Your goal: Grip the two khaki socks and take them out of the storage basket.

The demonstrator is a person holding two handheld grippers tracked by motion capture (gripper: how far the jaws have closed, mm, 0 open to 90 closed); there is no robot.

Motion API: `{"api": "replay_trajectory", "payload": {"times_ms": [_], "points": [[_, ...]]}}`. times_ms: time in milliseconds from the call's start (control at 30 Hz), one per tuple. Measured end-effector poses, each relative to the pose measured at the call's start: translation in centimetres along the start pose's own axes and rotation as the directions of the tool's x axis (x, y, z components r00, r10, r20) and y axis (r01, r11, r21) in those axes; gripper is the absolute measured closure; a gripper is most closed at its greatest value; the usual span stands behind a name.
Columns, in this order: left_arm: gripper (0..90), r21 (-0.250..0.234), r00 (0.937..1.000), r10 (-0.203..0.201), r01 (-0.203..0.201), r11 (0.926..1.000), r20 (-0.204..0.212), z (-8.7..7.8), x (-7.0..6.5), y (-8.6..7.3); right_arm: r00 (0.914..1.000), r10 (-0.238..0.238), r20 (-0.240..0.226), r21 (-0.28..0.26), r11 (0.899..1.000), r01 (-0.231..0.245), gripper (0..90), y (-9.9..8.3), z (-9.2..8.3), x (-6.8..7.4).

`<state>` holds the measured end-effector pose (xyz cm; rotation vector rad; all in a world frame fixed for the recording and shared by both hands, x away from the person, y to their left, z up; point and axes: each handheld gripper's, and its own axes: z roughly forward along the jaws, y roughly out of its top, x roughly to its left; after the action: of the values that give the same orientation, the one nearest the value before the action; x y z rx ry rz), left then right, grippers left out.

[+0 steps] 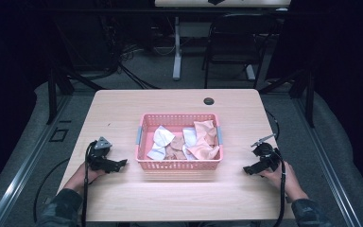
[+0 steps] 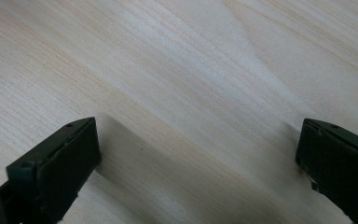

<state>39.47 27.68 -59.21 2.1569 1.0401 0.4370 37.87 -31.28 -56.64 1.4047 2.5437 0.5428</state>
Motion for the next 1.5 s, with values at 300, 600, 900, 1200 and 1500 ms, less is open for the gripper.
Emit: {"api": "replay_trajectory", "payload": {"times_ms": [300, 600, 900, 1200, 1500], "points": [[0.0, -0.001, 1.0000, -0.001, 0.001, 1.0000, -0.001, 0.0, 0.0, 0.0, 1.0000, 0.000, 0.006, 0.003, 1.000, 0.000, 0.0, 0.1, 0.0, 0.0], [0.0, 0.000, 1.0000, 0.000, 0.000, 1.0000, 0.000, 0.0, 0.0, 0.0, 0.9991, 0.040, 0.011, -0.053, 0.998, -0.039, 0.0, 0.1, 0.3, 0.2], [0.0, 0.000, 1.0000, 0.000, 0.000, 1.0000, 0.000, 0.0, 0.0, 0.0, 0.9969, 0.058, 0.052, 0.077, 0.995, -0.062, 0.0, 1.2, 0.1, -0.1], [0.0, 0.000, 1.0000, 0.001, -0.001, 1.0000, 0.001, 0.0, 0.0, 0.0, 0.9985, 0.055, 0.005, 0.056, 0.997, -0.055, 0.0, 1.8, -1.2, 0.1], [0.0, 0.000, 1.0000, 0.001, -0.001, 1.0000, 0.001, 0.0, 0.0, 0.0, 0.9981, 0.032, -0.053, 0.015, 0.999, -0.031, 0.0, 2.7, -2.9, 1.1]]}}
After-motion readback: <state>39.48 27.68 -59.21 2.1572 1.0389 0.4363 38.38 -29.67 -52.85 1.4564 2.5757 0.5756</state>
